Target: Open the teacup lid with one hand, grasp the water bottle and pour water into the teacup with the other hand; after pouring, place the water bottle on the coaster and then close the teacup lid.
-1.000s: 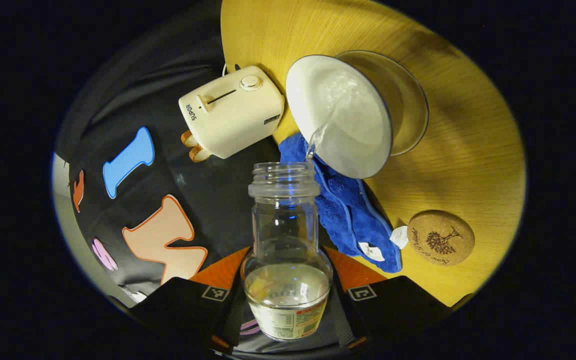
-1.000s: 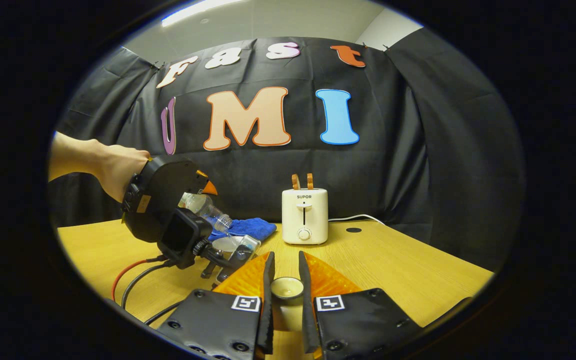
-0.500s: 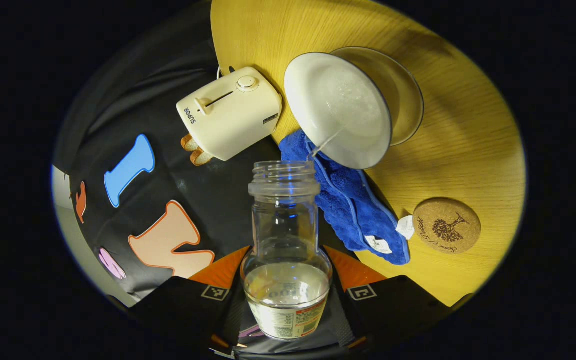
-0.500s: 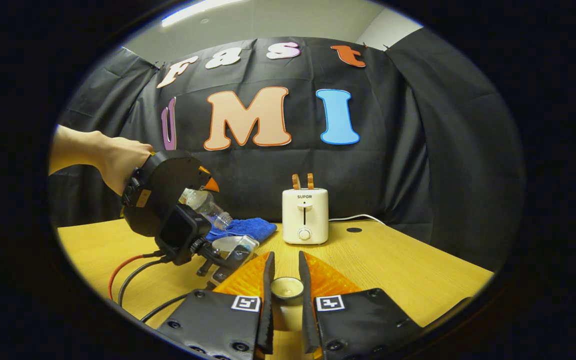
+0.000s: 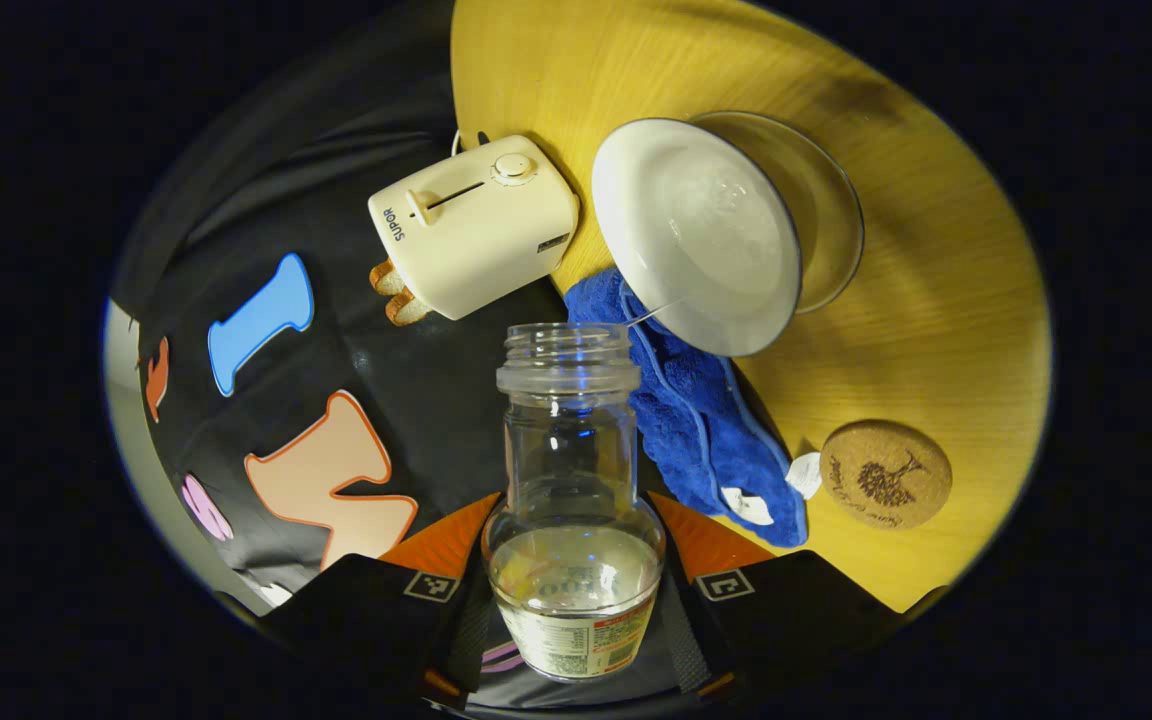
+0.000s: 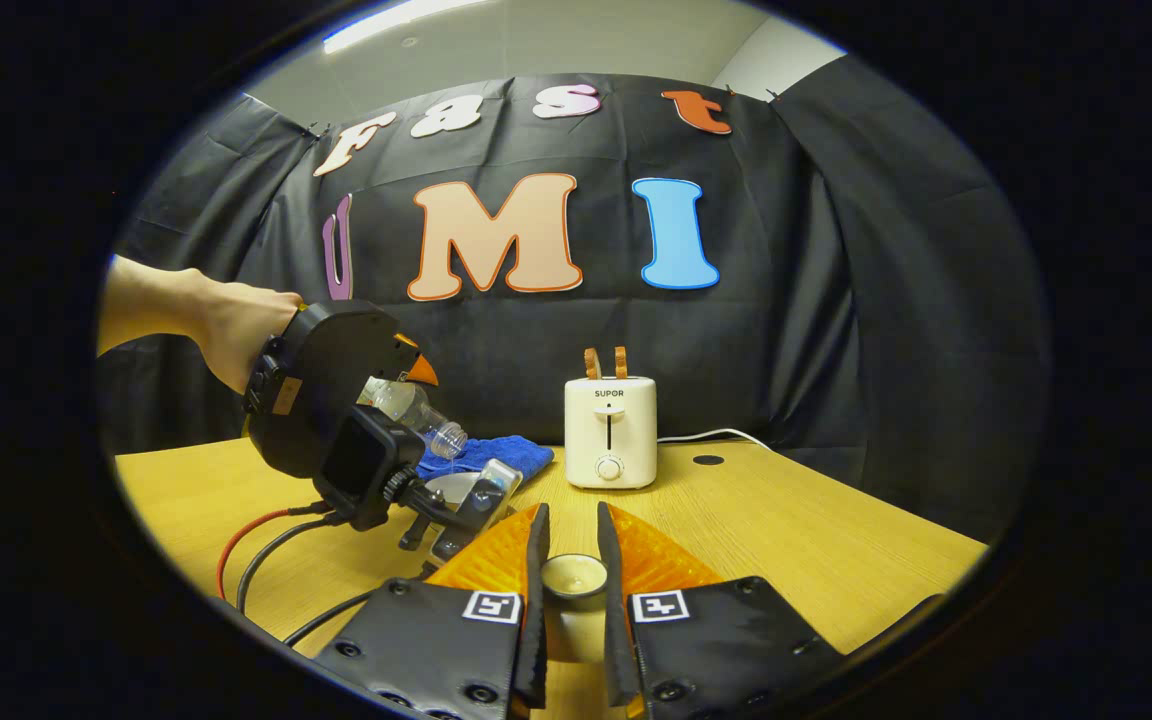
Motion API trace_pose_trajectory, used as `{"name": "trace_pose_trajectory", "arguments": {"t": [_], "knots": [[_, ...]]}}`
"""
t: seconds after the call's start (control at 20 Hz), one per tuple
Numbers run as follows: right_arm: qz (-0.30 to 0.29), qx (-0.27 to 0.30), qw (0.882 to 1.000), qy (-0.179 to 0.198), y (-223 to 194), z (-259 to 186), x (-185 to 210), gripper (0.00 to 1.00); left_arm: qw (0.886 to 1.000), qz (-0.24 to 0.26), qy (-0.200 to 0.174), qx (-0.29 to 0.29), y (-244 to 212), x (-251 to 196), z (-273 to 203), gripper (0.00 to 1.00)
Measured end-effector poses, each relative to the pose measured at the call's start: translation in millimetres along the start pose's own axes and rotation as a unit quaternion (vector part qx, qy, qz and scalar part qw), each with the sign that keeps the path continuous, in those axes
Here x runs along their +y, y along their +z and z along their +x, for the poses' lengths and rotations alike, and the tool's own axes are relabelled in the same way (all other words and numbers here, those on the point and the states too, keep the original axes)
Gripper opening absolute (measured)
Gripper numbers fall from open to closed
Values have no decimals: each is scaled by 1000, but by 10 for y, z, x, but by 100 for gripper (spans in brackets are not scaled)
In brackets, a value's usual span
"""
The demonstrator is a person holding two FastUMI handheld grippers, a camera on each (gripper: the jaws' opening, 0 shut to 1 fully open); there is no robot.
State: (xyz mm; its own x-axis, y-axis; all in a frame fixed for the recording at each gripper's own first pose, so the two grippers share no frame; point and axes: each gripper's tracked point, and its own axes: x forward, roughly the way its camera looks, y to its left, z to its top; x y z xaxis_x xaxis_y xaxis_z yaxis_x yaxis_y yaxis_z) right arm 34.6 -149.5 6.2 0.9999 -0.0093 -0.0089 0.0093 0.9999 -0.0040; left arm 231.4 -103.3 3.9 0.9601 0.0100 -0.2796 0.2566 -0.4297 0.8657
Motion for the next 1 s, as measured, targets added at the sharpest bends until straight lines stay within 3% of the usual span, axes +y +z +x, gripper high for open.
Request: {"name": "trace_pose_trajectory", "arguments": {"t": [0.2,0.5,0.65,0.75,0.85,1.0], "knots": [[0,-1,1000,-5,3,3,-11,26,995,-97,-15,-32,152,-87,7,70],[0,-3,999,-33,8,7,-157,26,972,-224,-34,-64,182,-349,15,70],[-1,-3,999,-35,16,-2,-171,26,947,-307,-16,-89,116,-356,-20,70],[-1,-3,999,-35,17,2,-169,26,909,-402,2,-106,28,-298,-53,69],[-1,-3,999,-34,15,-1,-171,26,856,-503,19,-117,-88,-212,-98,69],[-1,-3,999,-34,20,-2,-173,26,746,-651,28,-138,-208,-130,-77,69]]}}
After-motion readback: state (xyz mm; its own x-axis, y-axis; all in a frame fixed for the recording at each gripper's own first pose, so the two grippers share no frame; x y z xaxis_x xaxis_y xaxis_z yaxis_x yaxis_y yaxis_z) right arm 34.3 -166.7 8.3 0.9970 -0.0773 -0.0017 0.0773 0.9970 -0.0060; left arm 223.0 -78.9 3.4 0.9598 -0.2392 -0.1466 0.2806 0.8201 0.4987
